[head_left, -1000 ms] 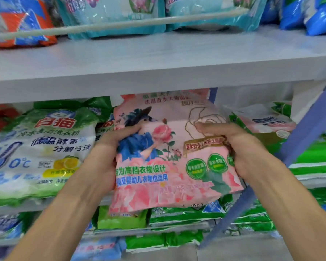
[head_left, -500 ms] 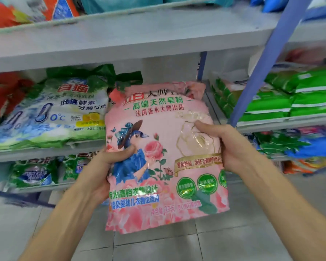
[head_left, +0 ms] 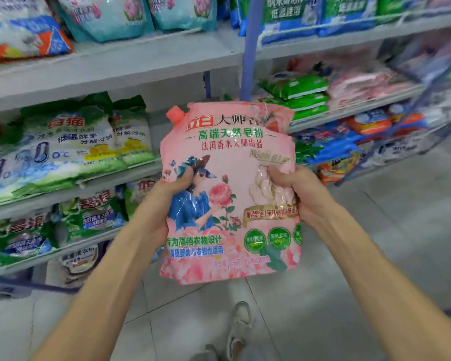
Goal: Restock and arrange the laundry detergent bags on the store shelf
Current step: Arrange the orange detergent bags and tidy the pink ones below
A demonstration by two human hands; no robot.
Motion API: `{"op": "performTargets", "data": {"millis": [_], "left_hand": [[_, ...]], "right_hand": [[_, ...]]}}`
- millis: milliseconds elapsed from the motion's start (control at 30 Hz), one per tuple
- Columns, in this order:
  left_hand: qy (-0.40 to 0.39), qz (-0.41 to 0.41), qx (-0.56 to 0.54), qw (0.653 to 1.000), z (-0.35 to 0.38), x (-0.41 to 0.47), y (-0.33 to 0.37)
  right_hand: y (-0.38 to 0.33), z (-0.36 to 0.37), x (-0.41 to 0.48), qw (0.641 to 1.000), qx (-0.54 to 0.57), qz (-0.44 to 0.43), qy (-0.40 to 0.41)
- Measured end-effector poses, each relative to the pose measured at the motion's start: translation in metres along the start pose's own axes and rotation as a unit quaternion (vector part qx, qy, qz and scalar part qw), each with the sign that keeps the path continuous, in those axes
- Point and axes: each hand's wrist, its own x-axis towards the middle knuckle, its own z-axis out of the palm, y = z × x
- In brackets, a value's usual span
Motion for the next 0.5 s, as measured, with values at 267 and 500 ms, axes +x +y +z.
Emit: {"op": "performTargets", "data": {"millis": [267, 500], "left_hand": [[-0.084, -0.046, 0.043, 0.994, 0.083, -0.036, -0.02], [-0.138, -0.091, 0.078, 0.983, 0.189, -0.04, -0.054]], "right_hand": [[-0.033, -0.075, -0.096, 0.993, 0.001, -0.076, 0.085], [-0.061, -0.17, -0.145, 0.982, 0.043, -0.099, 0.154]]}}
